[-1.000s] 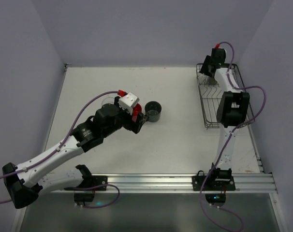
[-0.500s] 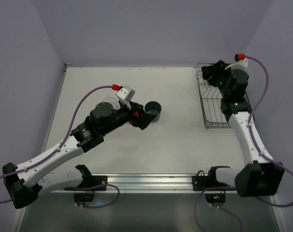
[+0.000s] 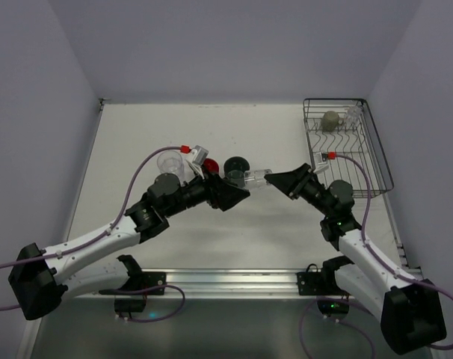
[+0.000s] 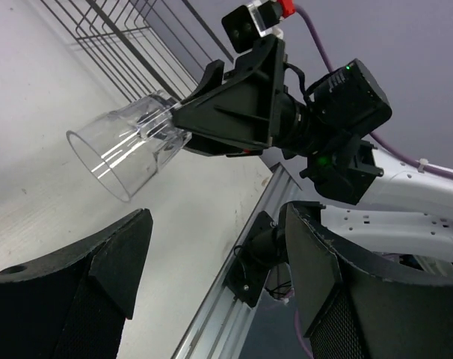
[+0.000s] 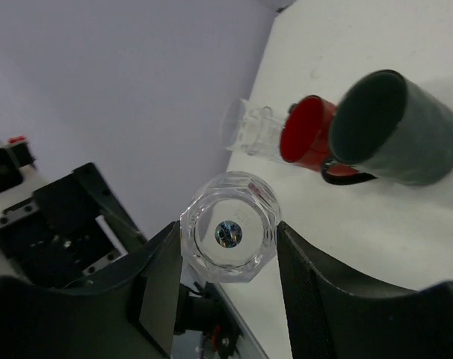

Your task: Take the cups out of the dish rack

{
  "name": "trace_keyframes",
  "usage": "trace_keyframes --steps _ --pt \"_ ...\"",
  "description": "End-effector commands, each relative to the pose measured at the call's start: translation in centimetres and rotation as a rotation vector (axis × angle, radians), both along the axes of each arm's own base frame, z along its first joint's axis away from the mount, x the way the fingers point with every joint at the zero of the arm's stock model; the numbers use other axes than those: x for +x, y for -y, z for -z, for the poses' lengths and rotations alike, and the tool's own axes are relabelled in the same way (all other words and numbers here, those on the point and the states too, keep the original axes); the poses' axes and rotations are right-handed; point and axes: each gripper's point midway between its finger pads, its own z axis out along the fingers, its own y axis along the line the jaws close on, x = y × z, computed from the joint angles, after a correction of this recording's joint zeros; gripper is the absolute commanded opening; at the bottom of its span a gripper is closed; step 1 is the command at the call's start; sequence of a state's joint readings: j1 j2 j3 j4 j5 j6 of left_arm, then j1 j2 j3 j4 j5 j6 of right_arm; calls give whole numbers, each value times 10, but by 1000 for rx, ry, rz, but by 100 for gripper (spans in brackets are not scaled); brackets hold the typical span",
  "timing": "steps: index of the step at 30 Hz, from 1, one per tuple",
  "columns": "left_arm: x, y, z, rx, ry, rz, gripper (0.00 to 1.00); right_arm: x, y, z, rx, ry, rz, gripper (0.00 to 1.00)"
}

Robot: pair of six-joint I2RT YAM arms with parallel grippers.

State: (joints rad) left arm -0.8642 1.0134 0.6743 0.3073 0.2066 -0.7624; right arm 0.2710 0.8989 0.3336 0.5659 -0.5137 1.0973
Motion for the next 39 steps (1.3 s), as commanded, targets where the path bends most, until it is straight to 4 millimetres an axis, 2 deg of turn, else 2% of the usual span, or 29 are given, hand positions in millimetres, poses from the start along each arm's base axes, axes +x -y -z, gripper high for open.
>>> trace_keyframes --steps 1,2,7,12,18,20,21,23,24,26,27,28,29,30,31,32,33,34,35,36,37,38,39 --pt "1 8 -31 -131 12 19 77 -21 -7 -61 139 182 -75 31" --pt "3 11 -25 -120 -3 20 77 -23 -7 -59 147 180 -82 31" --pt "7 25 -22 -119 -18 57 76 -31 -10 -67 195 199 -124 31" --pt "7 30 -22 -139 -14 75 74 -34 -16 -61 214 177 -168 31" --pt "10 29 -32 -164 33 61 58 -37 -28 -51 216 135 -212 31" --pt "13 29 -33 -162 42 47 40 -40 -35 -46 223 112 -234 31" --pt "15 29 -31 -158 41 42 23 -41 -37 -48 233 114 -241 31" --pt "16 28 -28 -151 37 31 5 -43 -43 -44 237 97 -261 32" --pt "17 27 -26 -144 34 24 0 -44 -44 -46 247 102 -267 36" --pt "21 21 -29 -129 58 -14 0 -46 -45 -42 249 94 -275 54" --pt "23 17 -16 -71 32 -37 0 -47 -44 -42 250 95 -276 64" --pt "28 11 -11 -21 48 -79 0 -47 -44 -40 241 99 -271 80" --pt "29 6 -18 1 62 -97 0 -48 -42 -36 227 87 -258 86" --pt "28 -3 11 131 5 -114 0 -48 -40 -33 200 99 -247 91" --pt "30 -11 22 221 15 -125 0 -47 -40 -29 172 95 -237 98" --pt "33 -19 21 277 12 -160 0 -43 -39 -32 141 110 -216 99" --pt "24 -36 54 427 -64 -155 0 -42 -34 -14 38 78 -184 99" --pt "20 -45 65 505 -73 -147 0 -39 -29 -9 -16 67 -145 99" --pt "14 -67 87 635 -130 -176 0 -35 -24 -15 -60 89 -109 99" --pt "12 -75 89 676 -141 -186 0 -34 -11 -3 -152 76 -44 99" --pt "10 -86 97 735 -151 -198 0 -35 -5 -3 -186 80 -16 99" --pt "8 -93 106 787 -171 -201 0 -34 0 -11 -210 107 7 99" --pt "0 -106 119 861 -210 -196 0 -36 10 -4 -276 101 49 99"
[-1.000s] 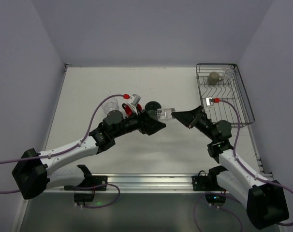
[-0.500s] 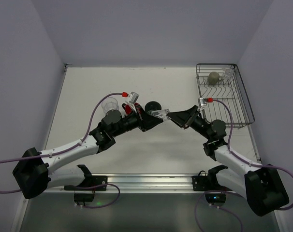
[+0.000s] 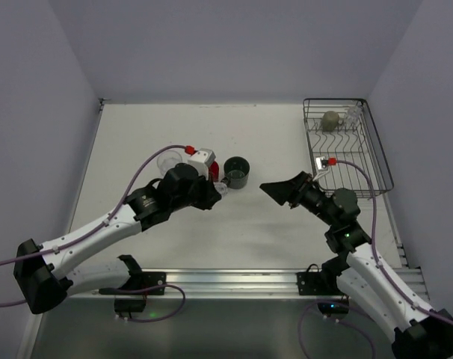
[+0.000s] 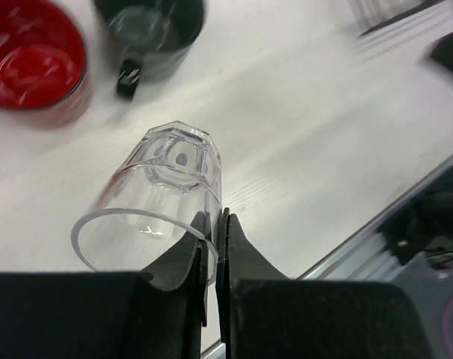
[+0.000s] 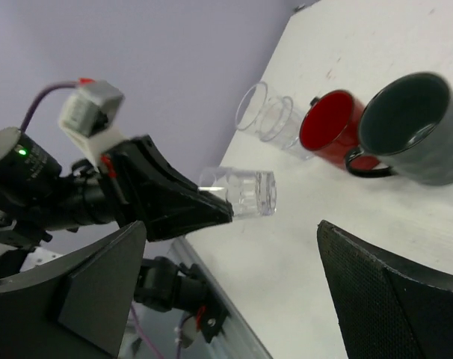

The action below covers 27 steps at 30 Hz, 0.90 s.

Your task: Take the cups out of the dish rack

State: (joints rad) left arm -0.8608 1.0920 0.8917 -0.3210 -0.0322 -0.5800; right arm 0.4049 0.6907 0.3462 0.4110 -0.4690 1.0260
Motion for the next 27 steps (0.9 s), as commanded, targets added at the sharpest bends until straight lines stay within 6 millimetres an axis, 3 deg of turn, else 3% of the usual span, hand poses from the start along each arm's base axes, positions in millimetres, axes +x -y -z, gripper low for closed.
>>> trace_keyframes --steps 1,5,8,16,17,21,27 --pt "-27 -63 57 376 -138 -12 0 8 33 22 -262 7 168 99" --pt "-43 -67 100 490 -269 46 0 5 49 26 -340 -3 226 99" --pt "-44 -68 118 564 -298 64 0 3 53 29 -355 0 244 99" --pt "-26 -73 140 733 -273 31 19 4 58 36 -369 2 265 99" --pt "-26 -73 142 755 -276 29 23 4 59 37 -372 1 271 99" --pt "-26 -72 143 801 -256 30 65 4 62 32 -374 17 286 99" --pt "-19 -68 130 796 -218 9 85 8 63 26 -381 31 303 99"
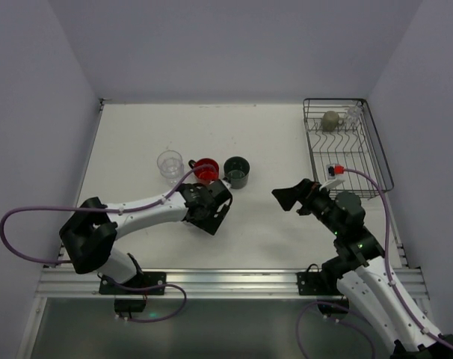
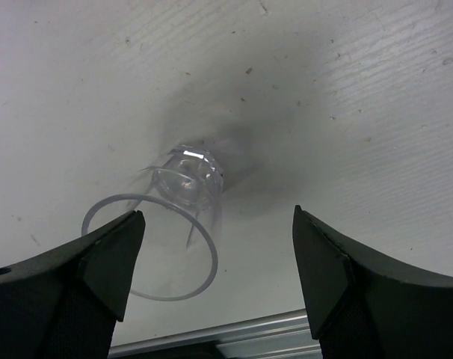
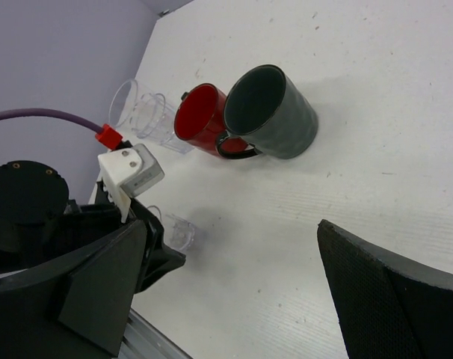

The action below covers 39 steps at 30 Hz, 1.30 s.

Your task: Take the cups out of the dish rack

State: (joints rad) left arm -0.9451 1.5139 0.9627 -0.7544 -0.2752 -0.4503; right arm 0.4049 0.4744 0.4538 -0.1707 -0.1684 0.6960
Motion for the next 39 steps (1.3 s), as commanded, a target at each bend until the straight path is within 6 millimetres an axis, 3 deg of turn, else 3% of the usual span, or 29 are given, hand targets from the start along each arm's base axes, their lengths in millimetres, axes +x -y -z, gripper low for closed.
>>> trace_keyframes --steps 1,3,7,8,10,12,13,15,16,17,18,19,20,21,22,24,25,26,30,32,34,35,36,37,38,39 --pt "16 9 -30 -22 85 -1 87 8 6 -11 -26 36 39 99" --pt "23 14 -49 -65 130 -3 91 12 9 -19 -48 55 55 97" --pt "42 30 -111 -199 276 2 95 34 25 -35 -125 81 152 92" --pt "47 37 -141 -293 341 3 96 49 34 -40 -158 71 216 92" --pt "44 41 -183 -430 423 32 96 71 54 -40 -229 62 305 89" --pt "41 47 -205 -544 486 65 97 105 77 -39 -311 26 411 89" --pt "33 43 -223 -620 519 85 97 121 99 -40 -325 5 485 89" --pt "27 39 -227 -668 551 102 98 156 118 -37 -339 -49 536 89" --pt "22 30 -239 -698 589 109 98 169 138 -38 -342 -56 595 89" --pt "20 26 -244 -714 613 111 99 185 146 -57 -331 -24 621 89" --pt "18 21 -238 -705 621 118 100 203 153 -38 -365 -78 631 89" --pt "15 14 -246 -732 655 114 100 215 165 -37 -379 -88 659 89" --pt "14 13 -249 -756 678 117 100 233 171 -57 -380 -55 680 89" --pt "12 12 -249 -769 689 125 100 245 172 -53 -406 -66 675 88" --pt "9 10 -243 -776 694 144 100 270 192 -51 -425 -87 715 88" --pt "10 12 -243 -790 718 160 100 288 203 -36 -477 -142 707 88" --pt "10 12 -237 -779 718 166 100 302 213 -11 -506 -200 708 87" --pt "11 14 -238 -781 726 172 100 314 217 -22 -513 -186 710 87" --pt "14 21 -225 -752 705 205 100 347 228 3 -587 -244 686 84" --pt "13 25 -213 -733 673 225 100 363 232 15 -610 -271 681 78" --pt "13 26 -206 -721 656 233 100 373 235 20 -634 -283 673 76" --pt "13 26 -205 -717 655 233 100 379 237 11 -640 -273 679 76" --pt "13 26 -204 -714 654 234 100 385 240 30 -663 -303 671 75" --pt "13 26 -203 -716 653 238 100 393 240 18 -659 -275 671 74" --pt "13 26 -204 -722 656 238 100 395 240 22 -671 -287 659 74" --pt "13 26 -205 -724 658 239 100 399 242 40 -685 -319 657 74"
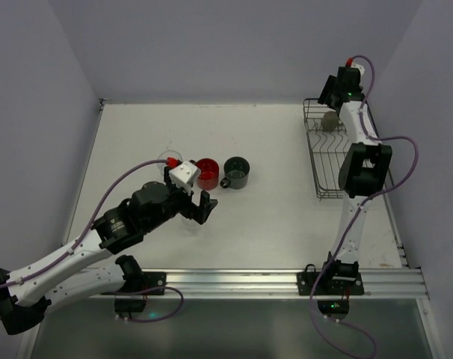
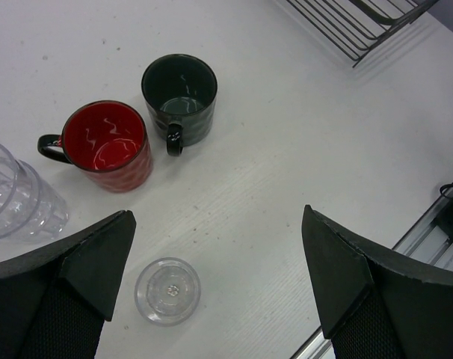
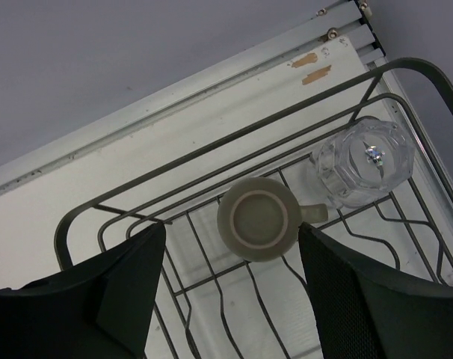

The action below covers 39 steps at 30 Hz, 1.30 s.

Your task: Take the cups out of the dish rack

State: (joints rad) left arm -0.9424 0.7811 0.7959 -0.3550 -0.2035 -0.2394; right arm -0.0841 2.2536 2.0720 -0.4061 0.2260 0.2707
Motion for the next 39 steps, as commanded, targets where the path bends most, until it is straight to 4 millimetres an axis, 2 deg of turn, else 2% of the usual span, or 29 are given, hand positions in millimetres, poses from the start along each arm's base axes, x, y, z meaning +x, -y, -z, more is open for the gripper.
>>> trace_keyframes --steps 1,2,3,7,14,21,25,27,31,36,38,39 --pt "2 6 -14 -37 57 34 100 7 8 -12 -61 -25 1 74" --pt "4 5 -15 -40 58 30 100 10 9 -8 -65 -30 -2 74" --pt "5 4 -14 -39 58 28 100 11 10 5 -67 -50 2 74" --pt "8 2 -14 -45 57 16 100 15 9 17 -19 -64 5 73" --pt "9 -1 -17 -59 64 11 100 4 10 54 9 -138 41 74" --pt "7 0 -18 -69 67 21 100 4 11 64 34 -144 53 76" --pt "8 0 -17 -66 63 17 100 2 17 64 30 -144 81 85" --pt "8 0 -18 -70 66 16 100 3 17 64 29 -143 82 85" --pt "8 0 -18 -73 65 16 100 3 18 64 34 -152 89 70" --pt "8 -3 -22 -88 76 10 100 3 24 67 45 -165 112 61" --pt "7 -5 -23 -94 81 8 100 3 25 68 52 -164 113 51" --pt "7 -5 -23 -95 84 8 100 1 25 70 52 -171 113 42"
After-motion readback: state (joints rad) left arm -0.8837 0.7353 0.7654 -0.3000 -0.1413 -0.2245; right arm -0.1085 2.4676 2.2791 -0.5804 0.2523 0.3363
